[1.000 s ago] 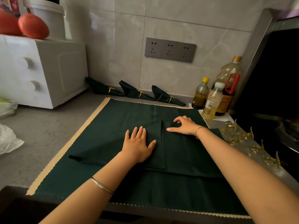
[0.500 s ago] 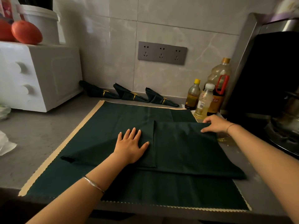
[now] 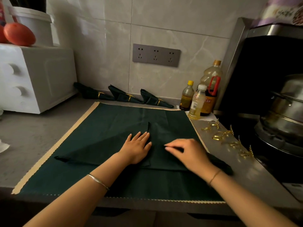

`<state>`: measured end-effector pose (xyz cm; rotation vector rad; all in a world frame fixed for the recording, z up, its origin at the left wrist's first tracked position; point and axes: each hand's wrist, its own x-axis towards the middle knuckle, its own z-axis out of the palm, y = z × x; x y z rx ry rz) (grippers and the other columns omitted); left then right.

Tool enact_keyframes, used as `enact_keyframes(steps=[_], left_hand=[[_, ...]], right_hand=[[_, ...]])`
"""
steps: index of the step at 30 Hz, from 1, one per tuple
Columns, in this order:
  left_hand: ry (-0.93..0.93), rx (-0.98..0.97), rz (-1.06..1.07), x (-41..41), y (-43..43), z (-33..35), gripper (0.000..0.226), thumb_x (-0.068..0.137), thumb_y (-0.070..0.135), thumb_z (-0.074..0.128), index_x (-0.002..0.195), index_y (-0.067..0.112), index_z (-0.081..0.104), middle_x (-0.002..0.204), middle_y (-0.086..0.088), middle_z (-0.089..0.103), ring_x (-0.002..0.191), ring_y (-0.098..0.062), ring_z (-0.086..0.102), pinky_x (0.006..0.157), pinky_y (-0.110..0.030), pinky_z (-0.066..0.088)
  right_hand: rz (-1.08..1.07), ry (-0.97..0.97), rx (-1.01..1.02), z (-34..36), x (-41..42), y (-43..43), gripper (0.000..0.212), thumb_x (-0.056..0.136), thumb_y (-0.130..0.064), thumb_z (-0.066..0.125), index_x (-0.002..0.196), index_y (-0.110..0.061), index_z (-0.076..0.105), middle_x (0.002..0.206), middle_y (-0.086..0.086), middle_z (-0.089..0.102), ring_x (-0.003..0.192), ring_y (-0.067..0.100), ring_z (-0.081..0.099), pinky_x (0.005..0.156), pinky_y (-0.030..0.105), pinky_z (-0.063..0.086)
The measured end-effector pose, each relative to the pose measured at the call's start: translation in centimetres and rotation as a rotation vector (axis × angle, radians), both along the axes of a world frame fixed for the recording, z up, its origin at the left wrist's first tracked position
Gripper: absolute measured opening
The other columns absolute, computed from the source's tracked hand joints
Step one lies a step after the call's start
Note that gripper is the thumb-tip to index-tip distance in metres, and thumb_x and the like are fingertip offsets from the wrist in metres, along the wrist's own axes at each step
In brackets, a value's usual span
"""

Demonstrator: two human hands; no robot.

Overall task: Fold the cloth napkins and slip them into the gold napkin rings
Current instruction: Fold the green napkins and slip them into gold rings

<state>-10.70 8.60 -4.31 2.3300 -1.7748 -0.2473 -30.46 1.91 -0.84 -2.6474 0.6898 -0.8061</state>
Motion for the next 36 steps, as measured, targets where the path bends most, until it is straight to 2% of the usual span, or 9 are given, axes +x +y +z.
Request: enact_keyframes(steps=[2, 10, 15, 19, 23, 25, 28, 31, 36], left_hand=[[0.005, -0.003, -0.004, -0.1, 0.0, -0.1, 0.056, 0.103, 0.042, 0.014, 0.153, 0.022, -0.001, 0.16, 0.007, 0.003, 0.147, -0.012, -0.003, 0.12, -0.039, -0.005], [-0.013, -0.007, -0.05, -0.4, 0.5, 0.1, 0.053, 0.102, 0.045, 0.015, 0.151, 0.036, -0.003, 0.16, 0.005, 0.002, 0.147, -0.016, -0.005, 0.118, -0.04, -0.006], [-0.065, 0.019, -0.063, -0.5, 0.4, 0.3, 0.053, 0.102, 0.048, 0.017, 0.152, 0.036, 0.003, 0.161, 0.003, 0.0, 0.148, -0.017, -0.006, 0.118, -0.041, -0.006], [-0.078, 0.027, -0.064, -0.5, 0.4, 0.3, 0.054, 0.102, 0.048, 0.017, 0.152, 0.034, 0.003, 0.161, 0.003, -0.001, 0.147, -0.017, -0.006, 0.117, -0.041, -0.007], [-0.08, 0.028, -0.067, -0.5, 0.4, 0.3, 0.056, 0.101, 0.049, 0.017, 0.152, 0.032, 0.002, 0.161, 0.003, -0.002, 0.147, -0.017, -0.007, 0.117, -0.041, -0.007], [-0.076, 0.033, -0.063, -0.4, 0.4, 0.4, 0.057, 0.101, 0.05, 0.017, 0.153, 0.031, 0.002, 0.161, 0.003, -0.002, 0.147, -0.017, -0.007, 0.117, -0.041, -0.007], [-0.078, 0.038, -0.057, -0.4, 0.5, 0.5, 0.059, 0.101, 0.051, 0.017, 0.153, 0.029, 0.001, 0.16, 0.004, -0.003, 0.147, -0.016, -0.007, 0.117, -0.04, -0.007], [-0.08, 0.041, -0.053, -0.5, 0.5, 0.3, 0.059, 0.101, 0.051, 0.017, 0.153, 0.029, 0.001, 0.16, 0.004, -0.003, 0.147, -0.016, -0.007, 0.117, -0.04, -0.007], [-0.094, 0.039, -0.055, -0.3, 0.3, 0.5, 0.059, 0.101, 0.051, 0.017, 0.153, 0.028, 0.001, 0.16, 0.004, -0.003, 0.147, -0.016, -0.008, 0.117, -0.04, -0.006]], right_hand=[[0.048, -0.006, -0.03, -1.2, 0.3, 1.4, 0.017, 0.085, -0.033, 0.067, 0.096, -0.025, 0.076, 0.096, -0.012, 0.073, 0.091, 0.0, 0.065, 0.083, 0.019, 0.05], [0.1, -0.006, -0.05, -3.5, -0.1, 2.9, 0.036, 0.085, -0.048, 0.048, 0.102, -0.03, 0.074, 0.102, -0.016, 0.071, 0.1, -0.003, 0.061, 0.089, 0.014, 0.046], [0.121, 0.001, -0.066, -3.6, 0.2, 3.4, 0.037, 0.086, -0.047, 0.046, 0.103, -0.028, 0.074, 0.103, -0.017, 0.071, 0.104, -0.004, 0.058, 0.091, 0.006, 0.041], [0.096, 0.021, -0.001, -3.1, 0.3, 3.6, 0.041, 0.087, -0.053, 0.044, 0.101, -0.028, 0.074, 0.103, -0.017, 0.07, 0.101, -0.006, 0.06, 0.089, 0.012, 0.046], [-0.036, -0.152, 0.145, -1.6, 1.9, 2.1, 0.032, 0.097, -0.035, 0.045, 0.115, -0.022, 0.068, 0.117, -0.011, 0.066, 0.109, -0.003, 0.058, 0.096, 0.019, 0.046], [-0.117, -0.082, 0.153, -0.9, 3.8, 0.5, 0.035, 0.101, -0.028, 0.039, 0.128, -0.019, 0.059, 0.133, -0.007, 0.056, 0.124, 0.004, 0.049, 0.105, 0.021, 0.037], [-0.169, 0.167, 0.146, -1.4, 6.9, -1.9, 0.042, 0.103, -0.021, 0.027, 0.142, -0.015, 0.041, 0.15, -0.002, 0.037, 0.14, 0.011, 0.027, 0.115, 0.027, 0.019], [-0.174, 0.368, 0.115, -2.5, 8.4, -3.3, 0.045, 0.104, -0.021, 0.022, 0.148, -0.015, 0.029, 0.156, -0.002, 0.023, 0.144, 0.012, 0.015, 0.117, 0.031, 0.008], [-0.074, 0.476, 0.092, -2.9, 6.3, -3.9, 0.049, 0.104, -0.034, 0.02, 0.151, -0.022, 0.014, 0.158, -0.01, 0.009, 0.145, 0.005, 0.004, 0.117, 0.027, 0.001]])
